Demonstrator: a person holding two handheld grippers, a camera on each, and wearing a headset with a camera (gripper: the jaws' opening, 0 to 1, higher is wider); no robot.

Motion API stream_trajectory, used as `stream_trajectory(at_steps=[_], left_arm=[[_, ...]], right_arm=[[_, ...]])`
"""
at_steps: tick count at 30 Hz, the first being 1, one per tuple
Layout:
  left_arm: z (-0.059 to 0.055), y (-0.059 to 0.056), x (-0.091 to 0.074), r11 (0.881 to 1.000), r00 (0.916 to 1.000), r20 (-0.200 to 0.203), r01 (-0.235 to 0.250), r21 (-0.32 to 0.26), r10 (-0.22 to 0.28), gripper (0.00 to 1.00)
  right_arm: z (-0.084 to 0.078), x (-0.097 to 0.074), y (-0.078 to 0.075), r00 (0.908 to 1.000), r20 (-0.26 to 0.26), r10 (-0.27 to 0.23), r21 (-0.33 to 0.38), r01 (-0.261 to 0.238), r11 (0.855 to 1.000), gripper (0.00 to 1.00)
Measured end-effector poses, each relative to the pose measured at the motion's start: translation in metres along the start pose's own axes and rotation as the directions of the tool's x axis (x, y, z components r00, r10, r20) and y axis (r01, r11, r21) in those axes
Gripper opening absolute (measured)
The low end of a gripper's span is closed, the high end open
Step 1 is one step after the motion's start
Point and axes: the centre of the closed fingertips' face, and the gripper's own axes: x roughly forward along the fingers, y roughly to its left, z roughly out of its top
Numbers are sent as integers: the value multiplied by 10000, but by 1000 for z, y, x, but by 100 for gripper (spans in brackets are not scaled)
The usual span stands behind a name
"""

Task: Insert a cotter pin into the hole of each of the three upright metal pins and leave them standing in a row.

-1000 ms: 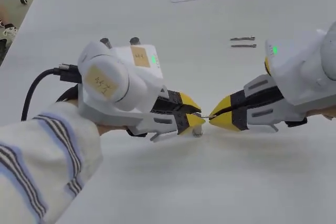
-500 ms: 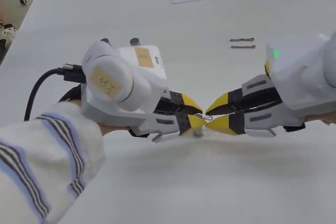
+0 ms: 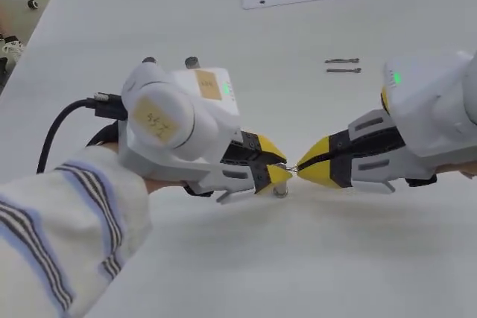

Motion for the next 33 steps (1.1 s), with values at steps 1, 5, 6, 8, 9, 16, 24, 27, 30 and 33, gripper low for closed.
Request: stream_trajectory(at_steps=[1,5,6,8,9,16,24,27,30,33], left_arm=[[0,0,0,10000,10000,0,-2,3,2,5],[1,0,1,10000,10000,-4,-12,34,12,5],[1,0,1,10000,10000,-5,-17,15,17,5],[1,0,1,10000,10000,3,-37,-73,37,5],[1,0,1,9999,10000,2,-49,-129,49,5],[3,1,-1,9992,9996,106,-275,-274,278,7],[1,1,-12,9958,9989,157,-431,-814,445,20],[-7,-3,-17,9928,9989,65,-458,-1111,468,30],[-10,-5,-23,9853,9972,325,-618,-1591,678,39],[-14,-4,-32,9735,9924,591,-931,-2087,1075,41]], right_arm=[[1,1,0,10000,6,6,-8,-6,10000,0],[1,1,0,10000,32,12,-25,-12,10000,0],[1,2,-1,10000,22,6,-32,-6,10000,0],[1,2,-1,10000,36,-31,1,31,10000,0],[1,2,-1,10000,48,-58,10,58,10000,0],[0,-3,-1,9996,135,-256,208,253,9995,0],[2,-3,1,9964,492,-694,1073,638,9922,4],[1,-1,4,9952,598,-772,1216,695,9901,12],[1,2,8,9944,707,-781,1389,677,9880,18],[-2,7,10,9932,865,-786,1711,629,9833,21]])
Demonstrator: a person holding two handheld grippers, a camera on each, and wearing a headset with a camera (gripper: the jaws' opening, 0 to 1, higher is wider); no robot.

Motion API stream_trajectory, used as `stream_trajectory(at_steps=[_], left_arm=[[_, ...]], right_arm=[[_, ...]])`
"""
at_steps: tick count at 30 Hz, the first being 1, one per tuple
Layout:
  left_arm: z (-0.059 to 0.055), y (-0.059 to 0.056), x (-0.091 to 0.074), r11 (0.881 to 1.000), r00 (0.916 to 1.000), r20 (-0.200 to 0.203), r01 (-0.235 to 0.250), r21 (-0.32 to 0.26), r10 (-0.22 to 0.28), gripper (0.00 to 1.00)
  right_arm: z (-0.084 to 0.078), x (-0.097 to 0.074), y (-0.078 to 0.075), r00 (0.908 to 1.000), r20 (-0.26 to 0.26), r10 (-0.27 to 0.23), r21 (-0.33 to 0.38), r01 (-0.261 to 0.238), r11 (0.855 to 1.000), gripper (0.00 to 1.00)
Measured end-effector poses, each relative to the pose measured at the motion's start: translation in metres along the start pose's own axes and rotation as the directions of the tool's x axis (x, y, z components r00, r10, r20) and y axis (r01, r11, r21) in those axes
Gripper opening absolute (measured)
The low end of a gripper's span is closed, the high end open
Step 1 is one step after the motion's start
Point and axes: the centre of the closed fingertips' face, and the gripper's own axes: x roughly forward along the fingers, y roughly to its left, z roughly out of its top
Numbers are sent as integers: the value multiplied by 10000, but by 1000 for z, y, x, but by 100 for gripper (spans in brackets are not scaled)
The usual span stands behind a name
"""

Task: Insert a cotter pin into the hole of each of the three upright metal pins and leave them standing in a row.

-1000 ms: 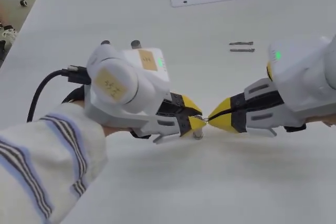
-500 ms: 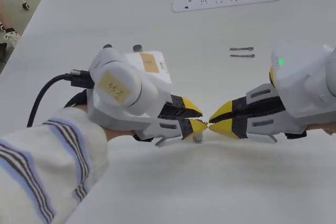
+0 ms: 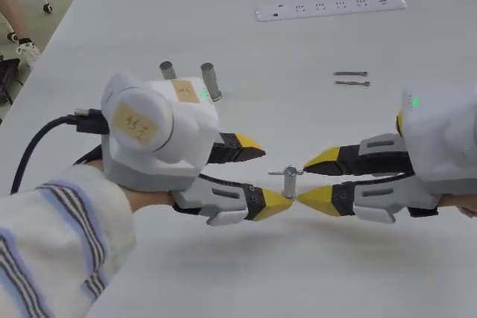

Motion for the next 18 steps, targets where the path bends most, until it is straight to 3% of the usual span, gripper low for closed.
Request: stream_trajectory(at_steps=[7,15,18], left_arm=[[4,6,-20,9904,9907,1091,-687,-1197,819,50],[-6,11,-37,9751,9770,1597,-1096,-1928,1414,61],[-10,13,-43,9644,9683,1785,-1317,-2294,1747,68]], right_arm=[[-5,10,4,9996,280,-103,435,91,9990,23],[-4,15,2,9988,376,-304,516,285,9983,24],[-5,17,0,9987,361,-359,582,338,9977,23]])
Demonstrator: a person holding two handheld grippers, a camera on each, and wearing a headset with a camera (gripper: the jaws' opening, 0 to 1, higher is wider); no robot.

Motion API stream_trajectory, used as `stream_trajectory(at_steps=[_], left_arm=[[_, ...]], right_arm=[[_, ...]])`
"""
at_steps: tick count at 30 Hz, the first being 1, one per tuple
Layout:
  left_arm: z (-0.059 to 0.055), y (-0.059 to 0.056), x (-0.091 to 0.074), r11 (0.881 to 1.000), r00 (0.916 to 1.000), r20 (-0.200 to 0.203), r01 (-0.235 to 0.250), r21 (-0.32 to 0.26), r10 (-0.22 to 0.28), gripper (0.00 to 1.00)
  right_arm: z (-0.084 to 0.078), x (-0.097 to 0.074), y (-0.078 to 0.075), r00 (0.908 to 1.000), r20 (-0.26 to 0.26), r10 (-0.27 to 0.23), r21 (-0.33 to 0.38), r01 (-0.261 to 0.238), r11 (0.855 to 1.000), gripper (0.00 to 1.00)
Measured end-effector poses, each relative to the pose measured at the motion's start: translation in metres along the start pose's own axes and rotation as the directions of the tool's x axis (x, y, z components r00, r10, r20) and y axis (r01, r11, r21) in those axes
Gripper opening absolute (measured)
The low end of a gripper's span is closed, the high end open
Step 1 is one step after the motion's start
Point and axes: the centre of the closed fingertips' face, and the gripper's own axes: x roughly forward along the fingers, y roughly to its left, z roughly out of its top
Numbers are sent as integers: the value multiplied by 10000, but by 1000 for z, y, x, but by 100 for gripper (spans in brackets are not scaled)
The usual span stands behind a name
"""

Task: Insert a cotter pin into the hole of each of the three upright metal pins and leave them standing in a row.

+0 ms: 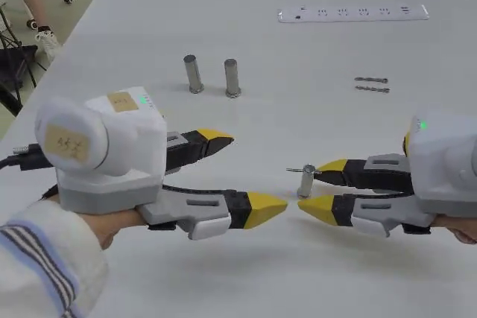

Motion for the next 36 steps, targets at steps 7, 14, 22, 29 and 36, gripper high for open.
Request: stream_trajectory(at_steps=[7,14,22,29,36], left_arm=[[-3,9,-12,9985,9981,306,-530,-111,533,84],[-1,32,-23,9838,9806,802,-1771,-290,1789,99],[-3,50,-37,9675,9626,1006,-2473,-534,2516,99],[-6,56,-45,9605,9553,1086,-2681,-742,2750,99],[-8,63,-54,9492,9435,1140,-3026,-859,3111,99]], right_arm=[[0,3,-1,9999,-61,-91,56,91,9999,21],[-3,5,-3,9995,-211,-220,145,223,9996,19],[-5,10,-2,9988,-369,-336,214,344,9992,18],[-8,12,-7,9965,-633,-538,91,545,9985,14],[-6,16,-10,9962,-642,-595,67,600,9982,11]])
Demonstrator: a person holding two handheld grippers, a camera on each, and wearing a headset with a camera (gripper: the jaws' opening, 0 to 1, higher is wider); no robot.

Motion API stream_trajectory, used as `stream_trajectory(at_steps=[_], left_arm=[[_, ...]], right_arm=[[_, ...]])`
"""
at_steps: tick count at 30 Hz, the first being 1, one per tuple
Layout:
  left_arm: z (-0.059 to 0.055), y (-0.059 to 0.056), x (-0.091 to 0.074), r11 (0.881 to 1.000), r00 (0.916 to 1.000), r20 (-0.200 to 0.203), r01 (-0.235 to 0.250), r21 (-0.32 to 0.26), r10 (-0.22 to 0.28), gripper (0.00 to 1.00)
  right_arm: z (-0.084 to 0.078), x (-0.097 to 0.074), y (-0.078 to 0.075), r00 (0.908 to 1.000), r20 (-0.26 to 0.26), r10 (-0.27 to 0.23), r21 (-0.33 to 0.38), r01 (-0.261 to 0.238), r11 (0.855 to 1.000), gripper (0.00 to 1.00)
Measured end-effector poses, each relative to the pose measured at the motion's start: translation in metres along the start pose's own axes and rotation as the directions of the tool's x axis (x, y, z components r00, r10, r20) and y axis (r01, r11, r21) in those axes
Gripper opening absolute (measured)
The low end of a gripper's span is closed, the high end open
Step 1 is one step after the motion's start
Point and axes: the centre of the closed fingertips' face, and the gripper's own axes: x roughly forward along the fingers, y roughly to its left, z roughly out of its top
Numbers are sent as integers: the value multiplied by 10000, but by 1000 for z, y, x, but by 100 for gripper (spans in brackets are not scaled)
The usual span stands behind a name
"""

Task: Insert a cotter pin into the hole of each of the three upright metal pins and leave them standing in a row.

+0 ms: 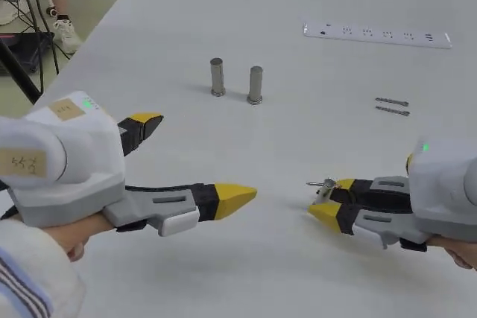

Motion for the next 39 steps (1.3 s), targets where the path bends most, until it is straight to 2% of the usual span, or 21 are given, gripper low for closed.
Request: stream_trajectory(at_steps=[4,10,13,19,23,28,32,34,36,39], left_arm=[[-1,3,-3,9999,10000,29,-74,-95,74,99],[-4,6,-6,9998,9999,58,-132,-169,133,99],[-5,8,-7,9996,9998,67,-180,-209,181,99],[-5,13,-11,9990,9992,128,-378,-254,381,99],[-5,16,-15,9983,9987,200,-471,-338,478,99],[-7,18,-18,9965,9977,241,-623,-556,637,99],[-9,17,-19,9964,9980,236,-566,-625,582,99],[-12,18,-20,9968,9981,142,-586,-539,595,99],[-13,20,-20,9965,9978,116,-647,-524,654,99],[-12,24,-21,9946,9965,207,-798,-662,814,99]], right_arm=[[0,1,-2,9999,-45,-97,-68,97,9999,6],[-1,2,-3,9998,-61,-212,-294,210,9993,5],[0,2,-3,9990,-63,-447,-707,442,9965,4],[4,7,-6,9954,37,-955,-750,955,9926,4],[18,13,-8,9924,305,-1196,-611,1213,9907,4],[32,30,-8,9898,314,-1389,-581,1406,9884,4],[42,45,-9,9893,234,-1440,-482,1450,9883,4],[46,51,-13,9864,176,-1635,-217,1638,9863,4],[54,57,-14,9859,420,-1618,233,1609,9867,4],[59,62,-14,9851,495,-1648,195,1640,9863,4]])
